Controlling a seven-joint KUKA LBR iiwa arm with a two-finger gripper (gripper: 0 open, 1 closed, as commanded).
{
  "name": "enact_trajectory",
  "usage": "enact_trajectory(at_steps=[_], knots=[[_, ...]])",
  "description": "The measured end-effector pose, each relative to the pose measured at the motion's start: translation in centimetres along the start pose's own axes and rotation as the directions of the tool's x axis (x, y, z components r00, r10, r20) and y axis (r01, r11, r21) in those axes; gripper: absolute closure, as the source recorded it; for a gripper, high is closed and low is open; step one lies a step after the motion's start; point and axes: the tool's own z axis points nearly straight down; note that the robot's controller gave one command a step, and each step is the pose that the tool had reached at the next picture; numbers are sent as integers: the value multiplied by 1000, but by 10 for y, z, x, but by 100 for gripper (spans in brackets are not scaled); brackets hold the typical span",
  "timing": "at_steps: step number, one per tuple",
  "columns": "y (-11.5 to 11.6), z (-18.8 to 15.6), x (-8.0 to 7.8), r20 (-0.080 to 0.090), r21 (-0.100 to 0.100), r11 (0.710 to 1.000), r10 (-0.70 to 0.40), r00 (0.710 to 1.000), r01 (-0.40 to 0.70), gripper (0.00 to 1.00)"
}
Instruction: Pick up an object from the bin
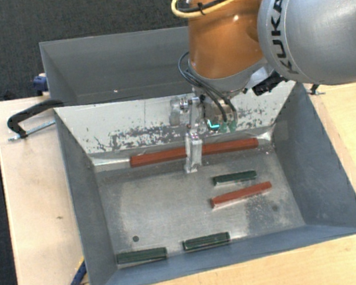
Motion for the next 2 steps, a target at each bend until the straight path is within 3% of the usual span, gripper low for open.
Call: enact_trajectory(at_steps=[1,2], knots=[[0,-5,-2,8,-1,1000,2,1000,-2,0],[-50,22,7,10,-2,1000,4,1000,-4,0]])
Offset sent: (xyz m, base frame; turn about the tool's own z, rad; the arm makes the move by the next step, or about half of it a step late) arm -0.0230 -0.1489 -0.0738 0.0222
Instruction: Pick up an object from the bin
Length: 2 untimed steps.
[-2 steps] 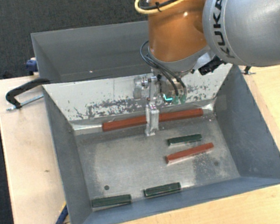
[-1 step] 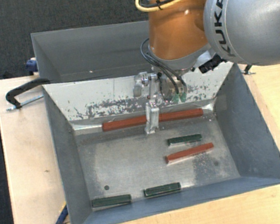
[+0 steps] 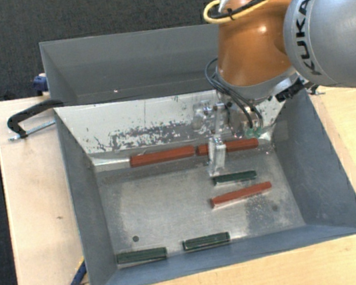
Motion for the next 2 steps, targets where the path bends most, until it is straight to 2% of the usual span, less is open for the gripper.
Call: enact_trajectory(at_steps=[1,2], knots=[[-28,41,27,-2,4,995,-101,995,101,0],[-51,58,65,-3,1,1000,6,1000,-6,0]])
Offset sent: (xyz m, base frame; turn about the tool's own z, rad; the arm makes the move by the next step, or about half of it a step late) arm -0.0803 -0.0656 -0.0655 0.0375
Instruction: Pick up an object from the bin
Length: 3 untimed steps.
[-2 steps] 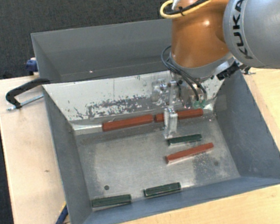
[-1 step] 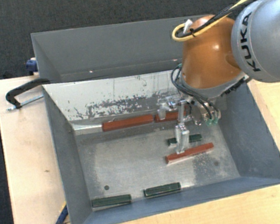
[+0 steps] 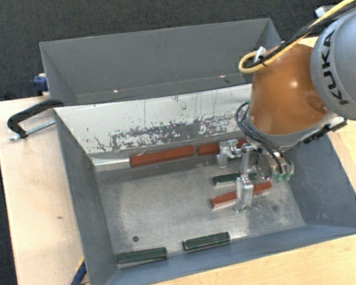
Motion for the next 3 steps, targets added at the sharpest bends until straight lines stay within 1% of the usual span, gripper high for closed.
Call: enact_trajectory(at_steps=[1,2,3], knots=[[-15,48,8,4,2,1000,-31,1000,31,0],[-28,71,-6,12,1,998,-61,998,61,100],[-28,71,-6,12,1,998,-61,998,61,100]])
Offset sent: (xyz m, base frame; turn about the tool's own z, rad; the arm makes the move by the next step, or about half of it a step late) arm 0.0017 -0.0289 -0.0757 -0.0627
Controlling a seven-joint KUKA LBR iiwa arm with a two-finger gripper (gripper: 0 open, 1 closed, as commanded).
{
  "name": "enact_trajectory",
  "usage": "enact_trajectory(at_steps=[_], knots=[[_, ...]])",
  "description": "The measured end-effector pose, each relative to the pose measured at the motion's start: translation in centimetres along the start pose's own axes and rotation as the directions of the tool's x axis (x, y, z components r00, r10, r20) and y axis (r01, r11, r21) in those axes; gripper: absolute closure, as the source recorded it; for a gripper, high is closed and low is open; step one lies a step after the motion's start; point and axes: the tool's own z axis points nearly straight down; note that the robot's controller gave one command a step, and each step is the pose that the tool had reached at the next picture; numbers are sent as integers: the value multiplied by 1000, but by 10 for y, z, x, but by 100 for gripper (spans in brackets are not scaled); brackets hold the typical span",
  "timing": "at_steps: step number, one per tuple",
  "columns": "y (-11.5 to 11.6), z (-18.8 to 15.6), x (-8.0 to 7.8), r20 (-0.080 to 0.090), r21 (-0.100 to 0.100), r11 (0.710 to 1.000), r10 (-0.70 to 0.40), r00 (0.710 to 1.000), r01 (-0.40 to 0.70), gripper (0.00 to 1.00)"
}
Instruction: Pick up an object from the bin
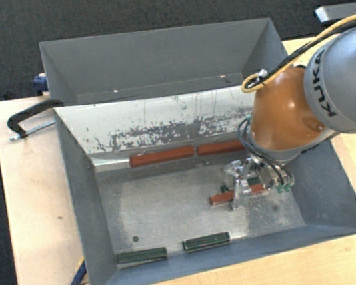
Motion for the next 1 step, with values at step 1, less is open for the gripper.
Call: enact_trajectory(at_steps=[1], knots=[[4,-136,0,-6,0,999,-39,999,39,100]])
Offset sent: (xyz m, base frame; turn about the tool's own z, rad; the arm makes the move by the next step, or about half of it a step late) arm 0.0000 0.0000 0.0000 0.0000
